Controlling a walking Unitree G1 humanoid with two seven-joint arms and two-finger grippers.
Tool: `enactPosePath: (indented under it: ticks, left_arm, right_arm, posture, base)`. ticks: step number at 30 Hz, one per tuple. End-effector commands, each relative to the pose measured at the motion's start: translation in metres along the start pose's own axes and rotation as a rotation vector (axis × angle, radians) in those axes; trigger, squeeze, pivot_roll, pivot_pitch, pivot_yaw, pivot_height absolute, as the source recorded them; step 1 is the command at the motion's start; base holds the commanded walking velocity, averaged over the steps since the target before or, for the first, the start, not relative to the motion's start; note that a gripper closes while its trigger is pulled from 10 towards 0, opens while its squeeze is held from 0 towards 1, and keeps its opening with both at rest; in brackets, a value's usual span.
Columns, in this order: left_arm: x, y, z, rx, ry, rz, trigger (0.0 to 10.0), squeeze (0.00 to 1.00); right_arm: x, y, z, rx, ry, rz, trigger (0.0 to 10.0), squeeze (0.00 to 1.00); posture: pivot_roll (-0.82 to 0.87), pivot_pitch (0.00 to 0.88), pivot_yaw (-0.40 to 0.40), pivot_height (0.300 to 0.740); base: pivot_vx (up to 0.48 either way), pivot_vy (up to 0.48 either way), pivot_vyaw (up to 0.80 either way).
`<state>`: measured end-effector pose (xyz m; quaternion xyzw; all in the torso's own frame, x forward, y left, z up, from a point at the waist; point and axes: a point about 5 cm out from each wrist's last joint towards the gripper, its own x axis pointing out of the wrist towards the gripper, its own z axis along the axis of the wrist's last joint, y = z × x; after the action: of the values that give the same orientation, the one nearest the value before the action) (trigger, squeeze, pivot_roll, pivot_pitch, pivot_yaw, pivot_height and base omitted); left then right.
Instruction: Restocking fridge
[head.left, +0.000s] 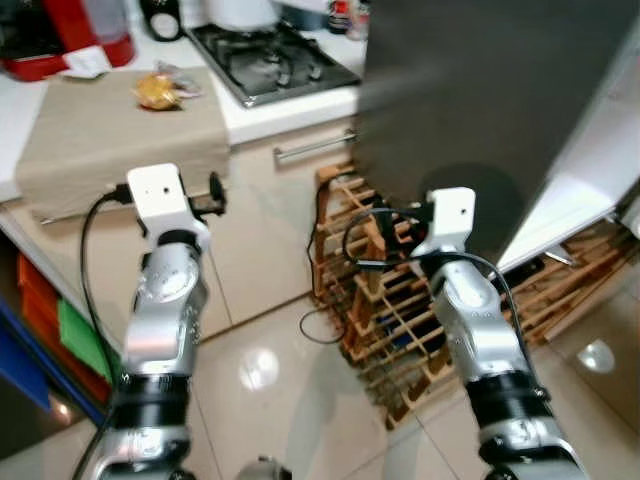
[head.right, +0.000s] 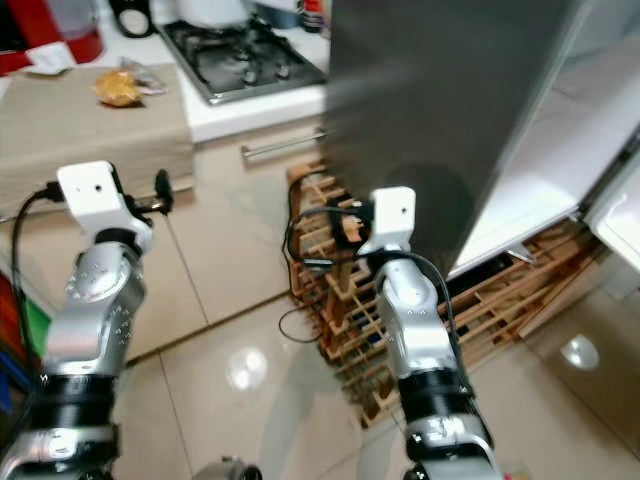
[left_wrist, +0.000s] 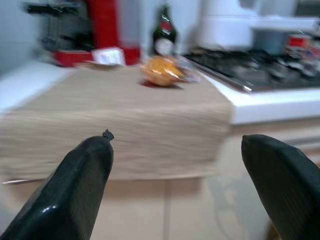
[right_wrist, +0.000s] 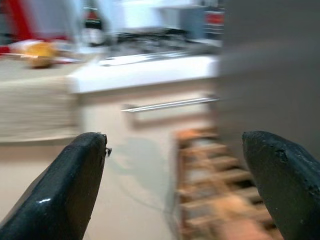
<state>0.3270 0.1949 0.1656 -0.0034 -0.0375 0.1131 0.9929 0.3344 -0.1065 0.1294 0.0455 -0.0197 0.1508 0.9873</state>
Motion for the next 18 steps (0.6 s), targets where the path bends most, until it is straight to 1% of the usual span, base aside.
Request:
enactPosePath:
  ticks: [1,4,7,9,10,13,15,17,18]
  left_arm:
    - [-0.002,-0.01,0.0,-0.028,0.01,-0.076,10.0,1.0]
    - [-0.001,-0.008,0.0,-0.027,0.017,-0.075,10.0,1.0]
    - [0.001,-0.003,0.007,-0.018,-0.003,-0.095,10.0,1.0]
    - [0.002,0.001,0.004,0.005,0.029,-0.074,10.0,1.0]
    - [0.005,0.002,0.003,0.029,0.037,-0.072,10.0,0.0]
    - [0.006,-0.001,0.006,0.062,0.019,-0.088,10.0,0.0]
    - [0.006,-0.005,0.008,0.057,0.01,-0.104,10.0,0.0]
    - [0.006,-0.008,0.008,0.077,0.005,-0.111,10.0,0.0]
    - [0.005,-0.009,0.007,0.067,0.005,-0.118,10.0,0.0]
  right_arm:
    - [-0.002,-0.001,-0.003,0.005,0.0,-0.008,10.0,0.0]
    - [-0.002,0.0,-0.005,0.007,0.003,-0.01,10.0,0.0]
    - [0.0,0.005,-0.008,0.03,0.002,-0.019,10.0,0.0]
    - [0.002,0.009,-0.006,0.04,-0.01,-0.024,10.0,0.0]
    - [0.003,0.011,-0.003,0.051,-0.025,-0.028,10.0,0.0]
    - [0.003,0.012,-0.004,0.052,-0.027,-0.027,10.0,0.0]
    - [0.002,0.012,-0.006,0.049,-0.022,-0.025,10.0,0.0]
    - [0.002,0.011,-0.008,0.042,-0.018,-0.024,10.0,0.01]
    - [0.002,0.009,-0.007,0.039,-0.021,-0.024,10.0,0.02]
  posture:
    - [0.03,0.0,0.036,0.74]
    - [0.03,0.0,0.04,0.74]
    - [0.04,0.0,0.069,0.74]
    - [0.04,0.0,0.08,0.74]
    - [0.04,0.0,0.087,0.74]
    - [0.05,0.0,0.089,0.74]
    - [0.05,0.0,0.082,0.74]
    - [0.05,0.0,0.079,0.74]
    - [0.04,0.0,0.073,0.74]
  base:
    - [0.0,0.0,0.57]
    - [0.0,0.0,0.57]
    - [0.0,0.0,0.57]
    - [0.0,0.0,0.56]
    - [0.0,0.0,0.57]
    - [0.0,0.0,0.57]
    - [0.0,0.0,0.57]
    - [0.0,0.0,0.56]
    - [0.0,0.0,0.56]
